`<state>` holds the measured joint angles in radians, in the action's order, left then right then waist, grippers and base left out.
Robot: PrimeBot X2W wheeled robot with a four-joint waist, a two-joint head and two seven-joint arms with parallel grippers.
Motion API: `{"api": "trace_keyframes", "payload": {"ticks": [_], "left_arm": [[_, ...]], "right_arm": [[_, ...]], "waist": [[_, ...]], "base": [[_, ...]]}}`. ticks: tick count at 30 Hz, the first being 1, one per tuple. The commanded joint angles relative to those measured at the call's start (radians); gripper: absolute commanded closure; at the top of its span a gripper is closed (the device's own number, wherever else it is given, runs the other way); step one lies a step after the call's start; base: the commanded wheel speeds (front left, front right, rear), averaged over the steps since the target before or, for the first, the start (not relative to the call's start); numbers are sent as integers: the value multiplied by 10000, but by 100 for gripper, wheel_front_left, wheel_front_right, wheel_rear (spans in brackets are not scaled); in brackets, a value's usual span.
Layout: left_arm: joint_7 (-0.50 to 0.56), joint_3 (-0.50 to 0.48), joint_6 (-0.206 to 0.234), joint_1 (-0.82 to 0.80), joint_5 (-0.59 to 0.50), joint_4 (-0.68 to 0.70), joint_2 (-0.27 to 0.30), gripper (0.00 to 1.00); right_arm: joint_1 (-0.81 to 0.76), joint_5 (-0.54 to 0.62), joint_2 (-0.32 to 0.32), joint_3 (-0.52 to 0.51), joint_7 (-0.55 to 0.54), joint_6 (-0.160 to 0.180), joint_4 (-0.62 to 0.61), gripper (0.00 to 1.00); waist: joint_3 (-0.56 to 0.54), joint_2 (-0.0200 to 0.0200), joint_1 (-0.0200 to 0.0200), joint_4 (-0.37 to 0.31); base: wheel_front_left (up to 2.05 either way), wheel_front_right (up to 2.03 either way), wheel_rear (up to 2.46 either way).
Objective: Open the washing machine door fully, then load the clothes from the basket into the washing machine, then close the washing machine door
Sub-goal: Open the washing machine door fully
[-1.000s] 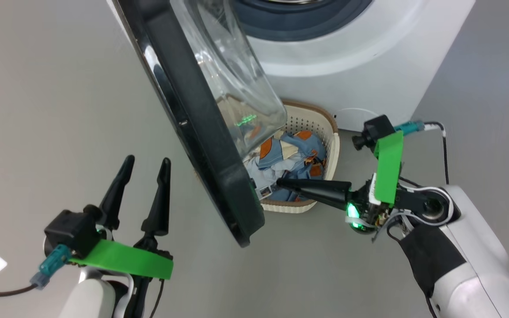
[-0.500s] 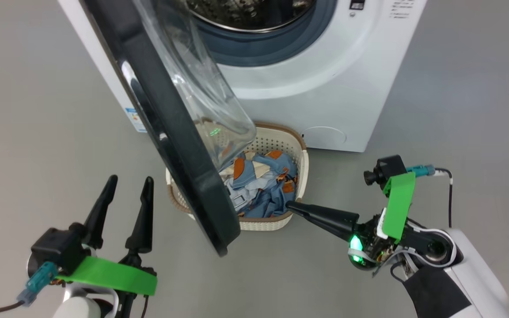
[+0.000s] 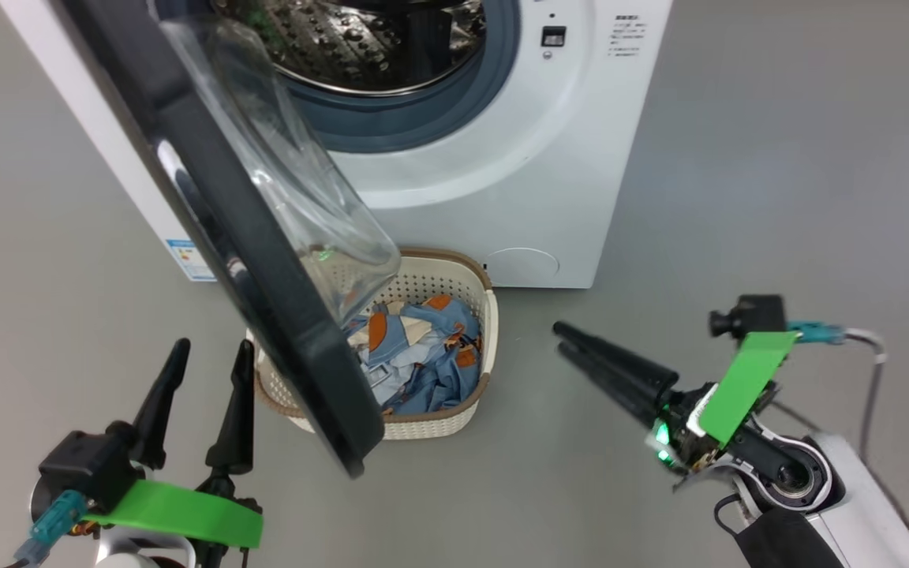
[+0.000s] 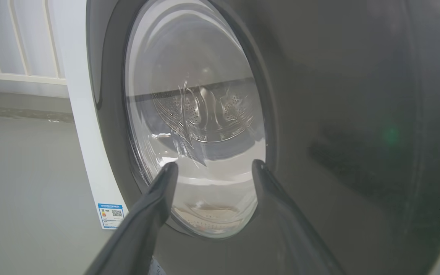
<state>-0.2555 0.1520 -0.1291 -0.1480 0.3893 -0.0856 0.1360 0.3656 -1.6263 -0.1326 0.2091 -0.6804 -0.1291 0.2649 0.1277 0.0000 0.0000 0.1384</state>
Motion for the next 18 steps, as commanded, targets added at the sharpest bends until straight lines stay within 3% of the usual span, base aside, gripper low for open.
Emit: {"api": "trace_keyframes", "payload": {"ticks": [1,5,11,18], "left_arm": [[-63,-389,-16,-142,-112,270,226,0],[-63,-492,-16,-124,-73,286,221,0],[-63,-503,-16,-162,-45,290,261,0],[-63,-504,-16,-81,-52,282,264,0]], "right_arm": [[-14,433,-25,65,345,-16,-413,0],[-37,2265,-102,-41,2554,-16,-768,0],[-7,3769,-416,426,4455,-16,-883,0],[156,6022,-1043,1343,7528,-16,-360,0]], "waist": [[-64,0,0,-122],[-47,0,0,-258],[-62,0,0,-328],[-159,0,0,-367]], "base": [[0,0,0],[0,0,0],[0,0,0],[0,0,0]]}}
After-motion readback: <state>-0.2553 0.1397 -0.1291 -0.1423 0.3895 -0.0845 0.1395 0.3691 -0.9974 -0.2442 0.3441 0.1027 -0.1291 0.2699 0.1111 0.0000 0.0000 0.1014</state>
